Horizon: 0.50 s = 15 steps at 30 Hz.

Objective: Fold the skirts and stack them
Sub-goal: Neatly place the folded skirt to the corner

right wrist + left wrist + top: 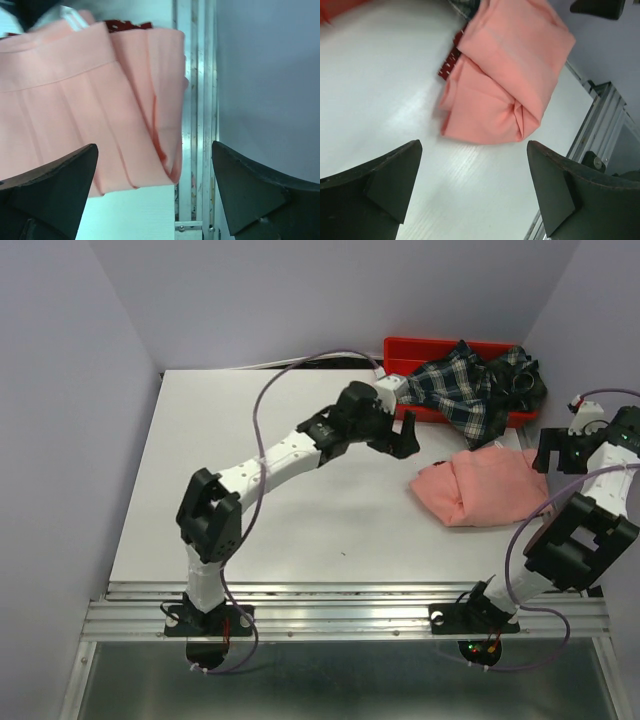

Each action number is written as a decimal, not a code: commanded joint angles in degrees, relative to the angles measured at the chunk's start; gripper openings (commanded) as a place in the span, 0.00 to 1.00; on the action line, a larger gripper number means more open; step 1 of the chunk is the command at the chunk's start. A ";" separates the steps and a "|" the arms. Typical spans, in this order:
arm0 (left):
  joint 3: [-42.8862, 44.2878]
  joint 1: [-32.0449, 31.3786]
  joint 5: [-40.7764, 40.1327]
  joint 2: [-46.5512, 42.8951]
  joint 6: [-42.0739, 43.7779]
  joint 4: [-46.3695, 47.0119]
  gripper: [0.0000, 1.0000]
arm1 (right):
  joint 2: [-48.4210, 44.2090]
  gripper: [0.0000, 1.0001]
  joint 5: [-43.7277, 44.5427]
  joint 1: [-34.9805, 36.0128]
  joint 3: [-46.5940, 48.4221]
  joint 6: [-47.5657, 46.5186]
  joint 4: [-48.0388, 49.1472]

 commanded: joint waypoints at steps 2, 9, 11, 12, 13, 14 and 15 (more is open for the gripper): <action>-6.63 8.48 -0.88 -14.71 8.57 -4.38 0.98 | -3.92 1.00 -11.14 -0.47 6.96 -4.19 -15.66; -9.89 21.32 -2.72 -28.17 22.54 -18.69 0.98 | -10.33 1.00 -11.52 15.06 4.07 11.43 -11.56; -12.33 24.99 -3.17 -31.15 24.30 -22.73 0.98 | -12.18 1.00 -10.03 23.12 1.53 18.01 -7.36; -13.92 26.41 -2.82 -32.39 24.92 -23.27 0.98 | -12.45 1.00 -9.94 25.43 0.73 19.70 -6.20; -15.76 27.91 -2.55 -35.01 25.62 -23.71 0.98 | -12.80 1.00 -9.76 27.63 -0.15 21.37 -5.32; -19.70 30.44 -2.55 -36.34 26.32 -24.41 0.98 | -13.24 1.00 -9.76 31.14 -2.16 23.65 -3.57; -21.74 31.69 -2.55 -37.75 27.37 -24.51 0.98 | -13.59 1.00 -9.67 32.48 -3.40 24.28 -2.77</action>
